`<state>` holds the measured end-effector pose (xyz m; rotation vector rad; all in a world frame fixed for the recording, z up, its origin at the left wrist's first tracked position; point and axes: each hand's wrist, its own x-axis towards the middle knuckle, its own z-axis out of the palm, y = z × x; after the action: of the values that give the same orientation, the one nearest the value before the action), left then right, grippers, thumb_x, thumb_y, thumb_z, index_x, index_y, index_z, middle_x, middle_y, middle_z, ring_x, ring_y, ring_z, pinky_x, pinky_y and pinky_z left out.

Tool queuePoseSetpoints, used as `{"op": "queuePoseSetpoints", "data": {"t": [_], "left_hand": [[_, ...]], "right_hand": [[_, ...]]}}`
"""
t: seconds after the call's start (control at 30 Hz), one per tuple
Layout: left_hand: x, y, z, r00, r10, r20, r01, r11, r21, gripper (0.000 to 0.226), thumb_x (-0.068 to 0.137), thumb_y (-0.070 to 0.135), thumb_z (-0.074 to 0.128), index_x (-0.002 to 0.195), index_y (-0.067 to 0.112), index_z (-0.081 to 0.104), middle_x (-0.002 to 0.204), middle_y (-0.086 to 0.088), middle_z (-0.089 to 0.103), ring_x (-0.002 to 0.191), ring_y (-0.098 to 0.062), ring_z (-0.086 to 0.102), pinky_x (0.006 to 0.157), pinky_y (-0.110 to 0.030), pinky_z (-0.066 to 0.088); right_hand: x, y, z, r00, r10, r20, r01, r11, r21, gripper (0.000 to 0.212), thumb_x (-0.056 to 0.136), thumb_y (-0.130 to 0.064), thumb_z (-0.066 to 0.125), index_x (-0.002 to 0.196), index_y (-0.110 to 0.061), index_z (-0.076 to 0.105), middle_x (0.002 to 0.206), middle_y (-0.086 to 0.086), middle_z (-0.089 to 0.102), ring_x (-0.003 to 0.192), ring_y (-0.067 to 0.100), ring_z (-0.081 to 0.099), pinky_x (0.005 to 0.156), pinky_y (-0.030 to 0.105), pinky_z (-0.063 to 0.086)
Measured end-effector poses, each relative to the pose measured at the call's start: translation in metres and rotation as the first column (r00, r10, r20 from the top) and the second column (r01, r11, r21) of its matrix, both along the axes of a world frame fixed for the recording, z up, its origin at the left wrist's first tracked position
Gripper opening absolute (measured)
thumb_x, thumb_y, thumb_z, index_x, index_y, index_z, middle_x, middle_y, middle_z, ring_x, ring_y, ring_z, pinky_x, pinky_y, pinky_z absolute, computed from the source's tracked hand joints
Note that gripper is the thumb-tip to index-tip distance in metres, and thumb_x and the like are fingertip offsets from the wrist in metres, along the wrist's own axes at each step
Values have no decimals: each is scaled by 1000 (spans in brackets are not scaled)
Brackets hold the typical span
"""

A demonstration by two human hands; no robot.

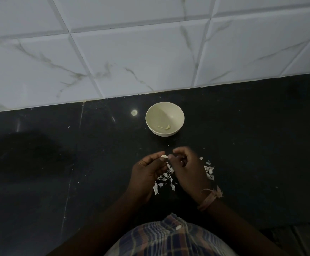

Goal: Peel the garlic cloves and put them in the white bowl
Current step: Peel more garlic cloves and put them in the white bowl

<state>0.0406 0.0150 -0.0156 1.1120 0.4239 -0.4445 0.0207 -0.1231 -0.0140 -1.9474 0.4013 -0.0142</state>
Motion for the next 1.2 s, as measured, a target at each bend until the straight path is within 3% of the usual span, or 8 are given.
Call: {"op": "queuePoseSetpoints", "data": {"t": [0.27, 0.4, 0.53, 0.73, 0.97, 1.07, 1.13, 1.2], "left_hand": [[-1, -2, 1, 1000, -20, 23, 21, 998, -54, 26, 84, 10, 72, 109, 4, 74, 105, -20, 76, 93, -24, 74, 87, -31, 58], [1, 0, 1, 999, -30, 27, 31, 999, -41, 20, 83, 4, 73, 102, 2, 76, 101, -23, 76, 86, -25, 74, 79, -33, 62], [1, 0, -1, 997, -69, 24, 70, 997, -25, 33, 76, 14, 77, 105, -1, 76, 108, -29, 73, 99, -37, 69, 99, -49, 54], [6, 7, 1, 987, -161, -23, 158, 983, -94, 20, 92, -3, 63, 109, -7, 73, 105, -20, 75, 84, -17, 73, 76, -22, 60], [6, 10, 5, 973, -226, -39, 220, 968, -117, 23, 86, 0, 67, 106, -6, 74, 99, -16, 76, 80, -13, 73, 71, -19, 59], [7, 11, 6, 973, -216, -81, 199, 963, -180, 20, 89, -3, 63, 106, -6, 73, 100, -17, 76, 83, -15, 74, 70, -18, 59], [7, 11, 5, 971, -204, -122, 172, 958, -230, 19, 95, -6, 57, 108, -6, 71, 99, -16, 75, 82, -15, 74, 70, -18, 59], [5, 9, 4, 973, -187, -137, 149, 958, -246, 18, 98, -6, 53, 108, -4, 68, 95, -14, 75, 77, -13, 73, 69, -18, 59]], "right_hand": [[-3, 4, 5, 996, -84, 28, 73, 962, 262, 3, 90, -15, 75, 90, -16, 78, 80, -1, 76, 72, 8, 71, 64, 19, 52], [-1, 2, 12, 998, -63, 14, 55, 943, 329, 7, 89, -8, 74, 92, -13, 77, 78, 5, 76, 64, 16, 69, 61, 23, 55], [2, -1, 11, 999, -41, -22, 46, 964, 263, 9, 90, -6, 71, 85, -12, 77, 70, 2, 74, 56, 11, 65, 56, 22, 52], [6, -10, 13, 994, 48, -96, -22, 968, 251, 19, 94, -6, 65, 79, -14, 74, 59, 6, 64, 49, 17, 55, 49, 28, 45], [9, -17, 12, 950, 125, -286, 20, 890, 455, 16, 98, -4, 59, 86, -4, 69, 62, 9, 59, 50, 18, 49, 45, 28, 37], [9, -17, 11, 924, 170, -342, 138, 685, 715, 17, 99, 1, 53, 87, -2, 65, 67, 6, 60, 53, 12, 52, 45, 22, 40], [6, -12, 9, 936, 110, -334, 202, 609, 767, 17, 99, 2, 52, 89, 0, 66, 70, 7, 63, 56, 12, 54, 48, 21, 45], [2, -8, 3, 954, 14, -298, 208, 686, 697, 16, 98, 2, 54, 93, 2, 70, 79, 14, 71, 64, 18, 63, 55, 23, 53]]}}
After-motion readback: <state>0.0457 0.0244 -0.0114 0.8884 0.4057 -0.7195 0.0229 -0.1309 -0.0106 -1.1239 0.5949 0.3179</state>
